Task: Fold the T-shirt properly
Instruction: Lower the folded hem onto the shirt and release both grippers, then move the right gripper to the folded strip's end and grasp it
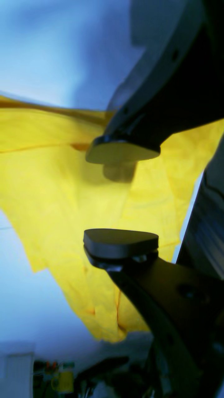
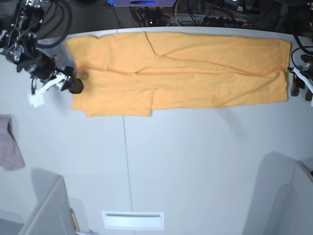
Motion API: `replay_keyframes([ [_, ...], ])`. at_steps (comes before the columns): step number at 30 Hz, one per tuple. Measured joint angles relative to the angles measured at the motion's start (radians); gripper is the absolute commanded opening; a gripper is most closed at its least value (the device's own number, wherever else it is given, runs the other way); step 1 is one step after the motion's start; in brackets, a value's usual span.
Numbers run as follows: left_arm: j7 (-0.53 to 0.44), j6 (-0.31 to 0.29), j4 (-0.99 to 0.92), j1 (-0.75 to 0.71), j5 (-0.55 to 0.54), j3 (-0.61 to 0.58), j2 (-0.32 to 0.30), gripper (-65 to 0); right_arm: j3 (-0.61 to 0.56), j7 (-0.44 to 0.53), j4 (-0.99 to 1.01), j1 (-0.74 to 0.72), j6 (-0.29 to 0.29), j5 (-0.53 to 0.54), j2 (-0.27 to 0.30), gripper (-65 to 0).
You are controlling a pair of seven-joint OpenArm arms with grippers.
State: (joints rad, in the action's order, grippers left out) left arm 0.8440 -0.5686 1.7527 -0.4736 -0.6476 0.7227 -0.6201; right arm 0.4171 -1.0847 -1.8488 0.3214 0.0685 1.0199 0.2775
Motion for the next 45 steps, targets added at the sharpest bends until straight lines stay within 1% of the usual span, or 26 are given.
replay_keyframes([
  [3, -0.002, -0.002, 0.031, 0.005, -0.008, 0.051, 0.037, -26.3, 0.002, -0.084, 0.055, -0.076, 0.003, -0.1, 0.0, -33.6],
  [5, 0.006, -0.008, 0.036, 0.001, -0.009, 0.067, 0.055, -26.0, 0.002, -0.088, 0.089, -0.102, 0.002, -0.14, -0.013, -33.6],
  [8, 0.006, -0.007, 0.036, 0.002, -0.004, 0.084, 0.06, -26.0, 0.002, -0.097, 0.106, -0.11, 0.002, -0.149, -0.028, -34.1],
  [11, 0.006, -0.008, 0.027, 0.002, -0.005, 0.083, 0.061, -26.0, -0.055, -0.097, 0.109, -0.104, 0.002, -0.157, -0.022, -34.4],
  [14, 0.006, -0.008, 0.027, 0.002, -0.004, 0.084, 0.06, -26.0, -0.089, -0.093, 0.11, -0.104, 0.002, -0.156, -0.029, -34.4],
  [22, 0.006, -0.008, 0.027, 0.002, 0.0, 0.084, 0.06, -26.2, -0.092, -0.087, 0.134, -0.109, 0.0, -0.158, -0.027, -34.5],
  [25, 0.005, -0.008, 0.027, 0.003, 0.003, 0.084, 0.06, -26.2, -0.089, -0.089, 0.166, -0.112, 0.002, -0.214, -0.028, -34.5],
  [27, 0.006, -0.008, 0.027, 0.002, 0.003, 0.084, 0.06, -26.2, -0.09, -0.089, 0.167, -0.11, 0.002, -0.212, -0.024, -34.5],
  [29, 0.006, -0.008, 0.027, 0.002, 0.003, 0.084, 0.06, -26.2, -0.09, -0.086, 0.166, -0.11, 0.002, -0.209, -0.03, -34.5],
  [31, 0.006, -0.008, 0.027, 0.002, 0.003, 0.084, 0.06, -26.2, -0.09, -0.09, 0.158, -0.109, 0.002, -0.209, -0.052, -34.7],
  [32, 0.006, -0.008, 0.027, 0.002, 0.003, 0.084, 0.06, -26.2, -0.092, -0.096, 0.148, -0.108, 0.002, -0.211, -0.061, -35.7],
  [36, 0.006, -0.008, 0.026, 0.002, 0.003, 0.084, 0.06, -26.0, -0.095, -0.093, 0.113, -0.113, 0.002, -0.206, -0.062, -45.3],
  [38, 0.005, -0.008, 0.023, 0.003, 0.002, 0.084, 0.06, -26.0, -0.095, -0.095, 0.113, -0.115, 0.003, -0.206, -0.063, -47.7],
  [45, 0.01, -0.007, -0.063, 0.018, 0.01, 0.084, 0.058, -26.3, -0.095, -0.095, 0.114, -0.112, 0.002, -0.212, -0.061, -48.3],
])
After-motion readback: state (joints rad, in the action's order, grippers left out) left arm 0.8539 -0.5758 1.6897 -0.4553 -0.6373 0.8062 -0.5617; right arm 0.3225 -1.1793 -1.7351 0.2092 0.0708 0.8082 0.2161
